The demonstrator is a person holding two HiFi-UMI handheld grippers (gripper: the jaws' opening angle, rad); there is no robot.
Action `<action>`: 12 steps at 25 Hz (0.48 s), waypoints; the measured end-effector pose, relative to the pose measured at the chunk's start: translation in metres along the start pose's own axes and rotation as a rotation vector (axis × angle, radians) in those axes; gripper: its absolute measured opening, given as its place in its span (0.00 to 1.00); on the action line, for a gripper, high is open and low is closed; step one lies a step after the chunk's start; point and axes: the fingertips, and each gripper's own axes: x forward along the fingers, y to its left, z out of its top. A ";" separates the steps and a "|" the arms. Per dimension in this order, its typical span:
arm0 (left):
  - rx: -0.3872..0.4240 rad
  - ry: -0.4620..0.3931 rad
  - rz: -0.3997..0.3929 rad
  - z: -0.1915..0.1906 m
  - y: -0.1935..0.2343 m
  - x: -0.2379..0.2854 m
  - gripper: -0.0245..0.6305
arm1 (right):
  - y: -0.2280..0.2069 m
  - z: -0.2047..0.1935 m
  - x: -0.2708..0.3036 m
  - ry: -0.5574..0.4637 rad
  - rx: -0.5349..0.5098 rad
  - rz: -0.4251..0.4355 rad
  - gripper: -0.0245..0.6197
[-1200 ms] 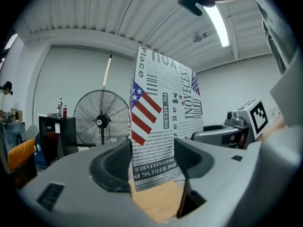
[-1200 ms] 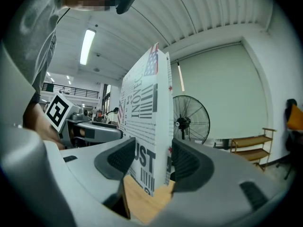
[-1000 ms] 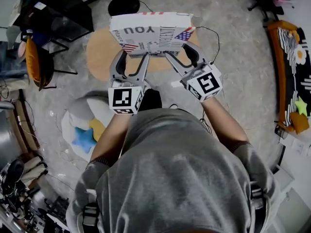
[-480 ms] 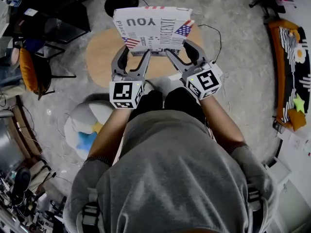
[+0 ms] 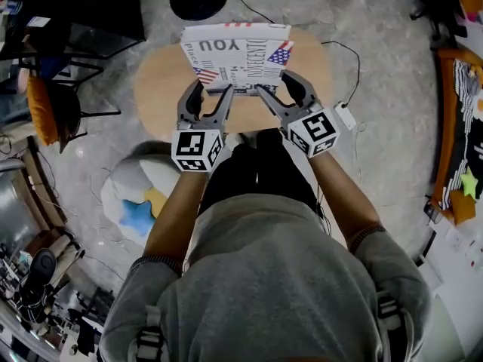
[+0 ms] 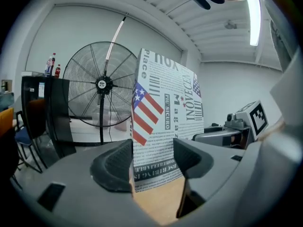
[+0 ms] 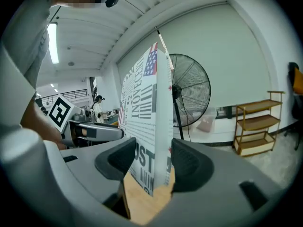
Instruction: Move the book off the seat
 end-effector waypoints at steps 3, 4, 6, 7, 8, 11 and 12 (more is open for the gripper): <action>-0.038 0.049 0.030 -0.030 0.027 0.035 0.49 | -0.027 -0.025 0.039 0.061 0.049 0.034 0.41; -0.051 0.063 0.043 -0.041 0.036 0.042 0.49 | -0.032 -0.034 0.051 0.077 0.063 0.044 0.41; -0.076 0.088 0.070 -0.064 0.050 0.054 0.49 | -0.038 -0.054 0.069 0.104 0.082 0.061 0.41; -0.088 0.101 0.081 -0.076 0.055 0.059 0.49 | -0.042 -0.065 0.076 0.117 0.090 0.068 0.41; -0.099 0.114 0.088 -0.088 0.059 0.065 0.49 | -0.046 -0.077 0.082 0.130 0.101 0.072 0.41; -0.137 0.166 0.099 -0.128 0.075 0.082 0.49 | -0.057 -0.115 0.103 0.172 0.138 0.079 0.41; -0.150 0.185 0.100 -0.142 0.082 0.088 0.49 | -0.061 -0.128 0.112 0.187 0.152 0.082 0.41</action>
